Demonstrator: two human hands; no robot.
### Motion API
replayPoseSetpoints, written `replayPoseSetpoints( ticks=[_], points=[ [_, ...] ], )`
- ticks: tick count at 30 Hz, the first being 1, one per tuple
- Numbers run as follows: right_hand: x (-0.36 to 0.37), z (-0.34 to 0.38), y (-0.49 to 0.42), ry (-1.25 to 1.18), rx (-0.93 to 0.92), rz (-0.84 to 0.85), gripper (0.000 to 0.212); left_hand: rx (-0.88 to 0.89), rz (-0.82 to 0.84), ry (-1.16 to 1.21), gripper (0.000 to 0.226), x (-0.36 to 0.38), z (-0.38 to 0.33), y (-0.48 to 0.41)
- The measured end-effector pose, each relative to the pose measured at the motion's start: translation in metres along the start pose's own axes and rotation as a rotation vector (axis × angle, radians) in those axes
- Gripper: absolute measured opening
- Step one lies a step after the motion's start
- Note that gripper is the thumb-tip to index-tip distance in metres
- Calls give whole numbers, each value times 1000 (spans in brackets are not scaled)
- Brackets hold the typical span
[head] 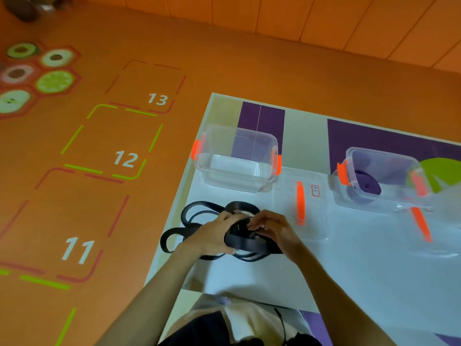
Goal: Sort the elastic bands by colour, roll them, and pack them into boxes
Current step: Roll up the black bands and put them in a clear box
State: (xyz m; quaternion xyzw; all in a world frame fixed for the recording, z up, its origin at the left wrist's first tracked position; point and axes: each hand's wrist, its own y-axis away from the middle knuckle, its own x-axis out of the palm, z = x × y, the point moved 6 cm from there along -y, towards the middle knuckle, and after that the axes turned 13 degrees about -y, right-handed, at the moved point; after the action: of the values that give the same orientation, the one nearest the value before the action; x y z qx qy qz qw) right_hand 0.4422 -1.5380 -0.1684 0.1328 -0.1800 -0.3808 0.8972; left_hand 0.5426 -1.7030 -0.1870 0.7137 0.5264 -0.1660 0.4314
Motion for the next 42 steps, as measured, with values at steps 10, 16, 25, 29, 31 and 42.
replayPoseSetpoints(
  ticks=[10, 16, 25, 29, 31, 42],
  points=[
    [-33, -17, -16, 300, -97, -445, 40, -209, -382, 49, 15, -19, 22, 11],
    [-58, -61, -8, 526, 226, -430, 46, -229, -506, 520, 18, -43, 33, 36],
    [-59, -66, 0, 621, 121, -453, 23, -131, -446, 541, 39, -83, -2, 46],
    [-69, -43, 6, 383, 13, -604, 22, -85, -454, 483, 37, -95, -18, 45],
    [-71, -28, 6, 335, -49, -599, 35, -97, -463, 480, 38, -99, -21, 45],
    [-57, 46, 5, 56, -289, -462, 55, -57, -519, 477, 14, -126, -19, 53]
  ],
)
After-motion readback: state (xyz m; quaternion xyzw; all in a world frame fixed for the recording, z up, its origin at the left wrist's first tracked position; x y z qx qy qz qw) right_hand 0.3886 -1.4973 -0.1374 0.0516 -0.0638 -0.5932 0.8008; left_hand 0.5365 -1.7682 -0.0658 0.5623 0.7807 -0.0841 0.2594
